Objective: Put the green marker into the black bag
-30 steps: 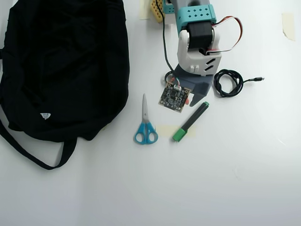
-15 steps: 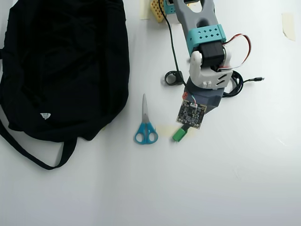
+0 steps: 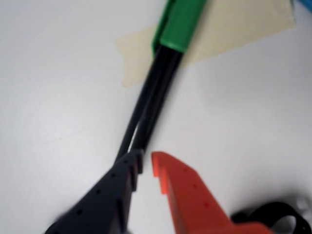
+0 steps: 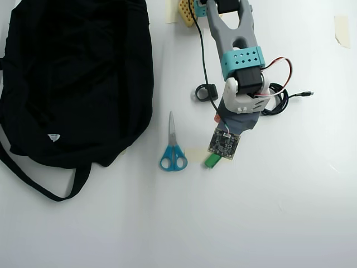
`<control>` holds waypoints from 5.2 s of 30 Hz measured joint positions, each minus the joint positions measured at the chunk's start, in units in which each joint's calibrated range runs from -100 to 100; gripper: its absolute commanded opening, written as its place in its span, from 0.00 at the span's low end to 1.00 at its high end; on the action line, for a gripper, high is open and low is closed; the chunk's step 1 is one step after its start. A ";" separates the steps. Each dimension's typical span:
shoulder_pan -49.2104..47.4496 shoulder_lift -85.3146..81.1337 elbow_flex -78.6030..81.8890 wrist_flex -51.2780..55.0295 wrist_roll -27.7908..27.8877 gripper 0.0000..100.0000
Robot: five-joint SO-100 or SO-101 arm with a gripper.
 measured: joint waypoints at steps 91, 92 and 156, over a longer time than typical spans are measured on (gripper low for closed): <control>-7.86 13.70 -23.35 8.67 -4.15 0.22; -8.01 13.70 -23.35 8.67 -4.15 0.22; -4.85 19.84 -23.43 8.67 -3.57 0.24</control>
